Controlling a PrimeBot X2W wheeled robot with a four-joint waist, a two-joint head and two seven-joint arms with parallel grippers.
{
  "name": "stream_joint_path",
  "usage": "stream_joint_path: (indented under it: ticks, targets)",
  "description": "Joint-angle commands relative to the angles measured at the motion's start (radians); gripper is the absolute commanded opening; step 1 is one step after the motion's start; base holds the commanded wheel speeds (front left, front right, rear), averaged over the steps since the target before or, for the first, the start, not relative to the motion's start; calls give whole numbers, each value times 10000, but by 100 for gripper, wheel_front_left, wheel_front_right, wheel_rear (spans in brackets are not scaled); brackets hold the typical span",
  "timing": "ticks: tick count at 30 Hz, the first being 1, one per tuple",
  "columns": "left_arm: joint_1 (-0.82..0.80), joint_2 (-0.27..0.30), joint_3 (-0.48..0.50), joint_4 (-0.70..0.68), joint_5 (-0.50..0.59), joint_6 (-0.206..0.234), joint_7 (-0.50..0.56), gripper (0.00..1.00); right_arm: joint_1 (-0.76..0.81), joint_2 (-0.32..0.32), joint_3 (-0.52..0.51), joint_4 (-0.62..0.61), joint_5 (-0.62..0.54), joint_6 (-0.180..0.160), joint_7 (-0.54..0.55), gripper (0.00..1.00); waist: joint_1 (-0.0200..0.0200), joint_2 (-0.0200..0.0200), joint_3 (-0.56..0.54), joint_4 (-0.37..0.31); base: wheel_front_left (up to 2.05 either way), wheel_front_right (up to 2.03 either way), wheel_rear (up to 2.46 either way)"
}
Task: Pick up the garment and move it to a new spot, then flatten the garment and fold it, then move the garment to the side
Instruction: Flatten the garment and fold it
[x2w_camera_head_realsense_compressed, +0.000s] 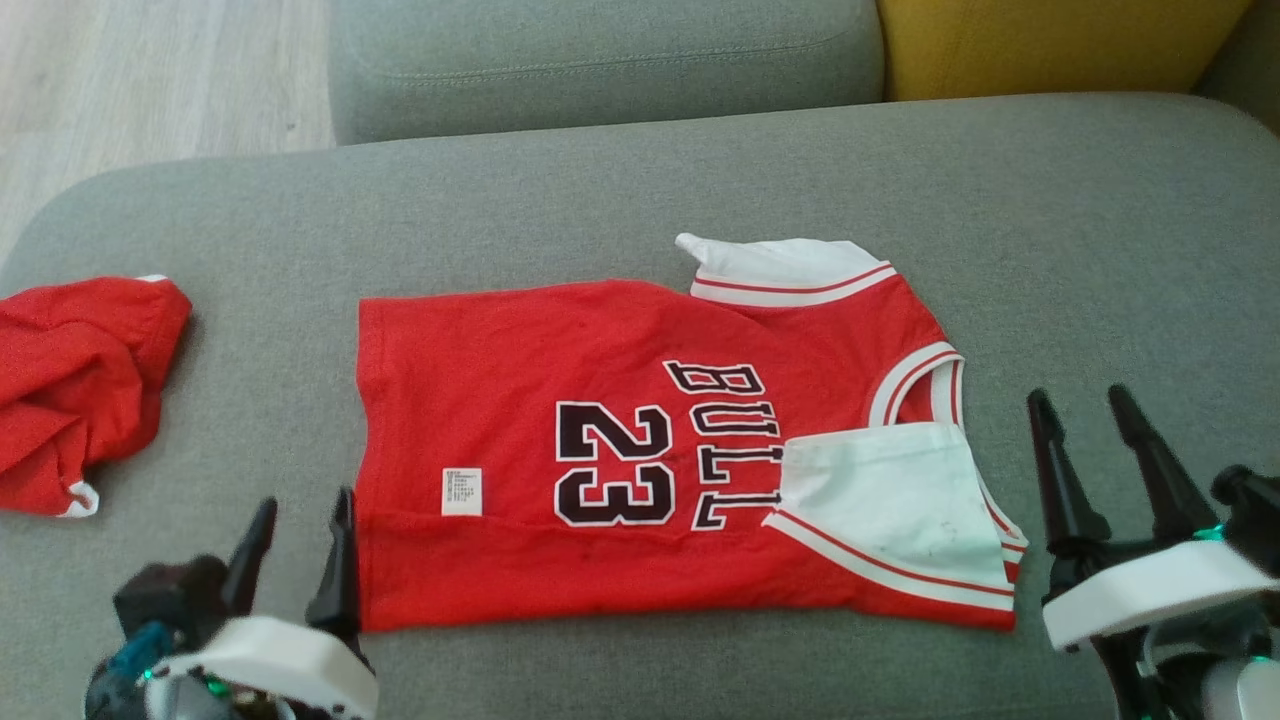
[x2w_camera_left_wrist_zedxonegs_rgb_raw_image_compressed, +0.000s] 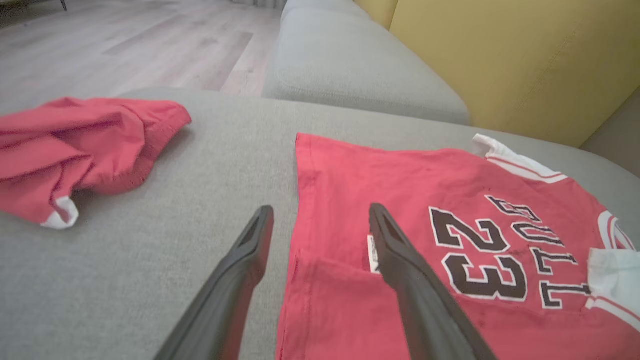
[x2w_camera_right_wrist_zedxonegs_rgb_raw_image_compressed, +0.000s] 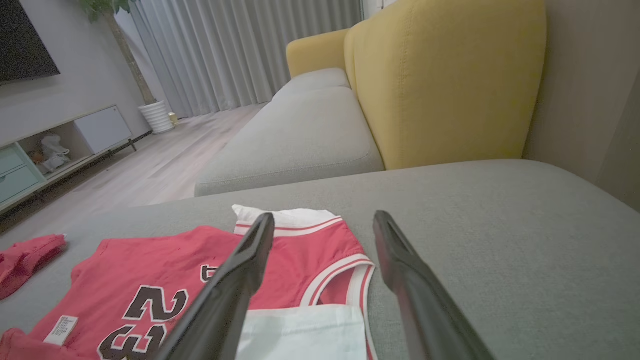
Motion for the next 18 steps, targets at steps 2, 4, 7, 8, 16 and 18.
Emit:
stream_joint_path:
  ticks: [2,4,7,8,16,18]
  targets:
    - [-688,222,354,-647,197,131,-134,100,-462,-223,235,-396,-94,73,-195,100,0,0,-7,6,0,0,0]
    - [-740,233,309,-811,272,204,-54,100,-509,-230,224,-357,-133,73,-216,100,0,0,-10,13,0,0,0]
    - [-760,222,255,-924,297,276,60,100,-540,-218,227,-244,-160,73,-191,100,0,0,12,12,0,0,0]
    - [-770,217,242,-937,290,286,90,100,-545,-219,239,-205,-172,73,-181,100,0,0,33,11,0,0,0]
    - [-1745,208,-109,-487,253,-18,485,100,-732,-203,142,-135,-107,73,-190,100,0,0,580,148,0,0,0]
    - [-2446,143,-286,-162,187,-247,712,100,-883,-187,80,-190,-72,73,-141,100,0,0,921,217,0,0,0]
